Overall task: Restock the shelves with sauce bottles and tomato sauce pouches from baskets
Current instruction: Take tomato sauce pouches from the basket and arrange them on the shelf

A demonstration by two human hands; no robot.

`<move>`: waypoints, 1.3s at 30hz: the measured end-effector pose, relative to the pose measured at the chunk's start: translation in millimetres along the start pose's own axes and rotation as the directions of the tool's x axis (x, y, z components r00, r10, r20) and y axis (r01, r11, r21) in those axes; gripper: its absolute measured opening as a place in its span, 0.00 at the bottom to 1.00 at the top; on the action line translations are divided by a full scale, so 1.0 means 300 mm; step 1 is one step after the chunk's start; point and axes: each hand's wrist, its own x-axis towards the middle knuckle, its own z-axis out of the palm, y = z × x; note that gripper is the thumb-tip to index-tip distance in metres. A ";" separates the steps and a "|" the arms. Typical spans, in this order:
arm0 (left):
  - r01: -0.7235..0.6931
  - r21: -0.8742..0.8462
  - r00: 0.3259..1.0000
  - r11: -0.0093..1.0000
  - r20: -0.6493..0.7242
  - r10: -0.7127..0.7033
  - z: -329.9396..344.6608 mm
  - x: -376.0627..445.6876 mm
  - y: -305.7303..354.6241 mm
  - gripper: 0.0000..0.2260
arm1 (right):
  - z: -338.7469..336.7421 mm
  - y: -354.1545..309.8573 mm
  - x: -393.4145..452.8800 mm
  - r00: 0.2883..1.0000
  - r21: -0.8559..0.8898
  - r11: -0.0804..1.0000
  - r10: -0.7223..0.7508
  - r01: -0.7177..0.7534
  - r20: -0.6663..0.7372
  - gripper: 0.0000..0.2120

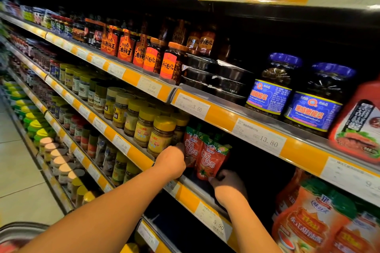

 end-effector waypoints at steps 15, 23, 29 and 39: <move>-0.205 -0.416 0.965 0.886 -0.237 0.112 -0.102 -0.313 -0.057 0.24 | -0.051 0.027 -0.048 0.998 0.242 0.969 0.046 -0.055 0.043 0.14; -0.216 -0.482 0.967 0.849 -0.225 0.119 -0.142 -0.610 -0.218 0.19 | -0.125 0.012 -0.262 0.998 0.357 0.933 -0.030 0.047 -0.055 0.11; -0.069 -0.562 0.982 0.824 -0.182 -0.042 -0.158 -0.821 -0.413 0.16 | 0.035 -0.096 -0.598 0.948 0.487 0.814 -0.288 0.316 -0.135 0.14; 0.245 -0.636 0.901 0.732 -0.129 -0.414 -0.109 -1.199 -0.864 0.20 | 0.479 -0.269 -0.941 0.767 0.441 0.814 -0.542 0.378 0.344 0.21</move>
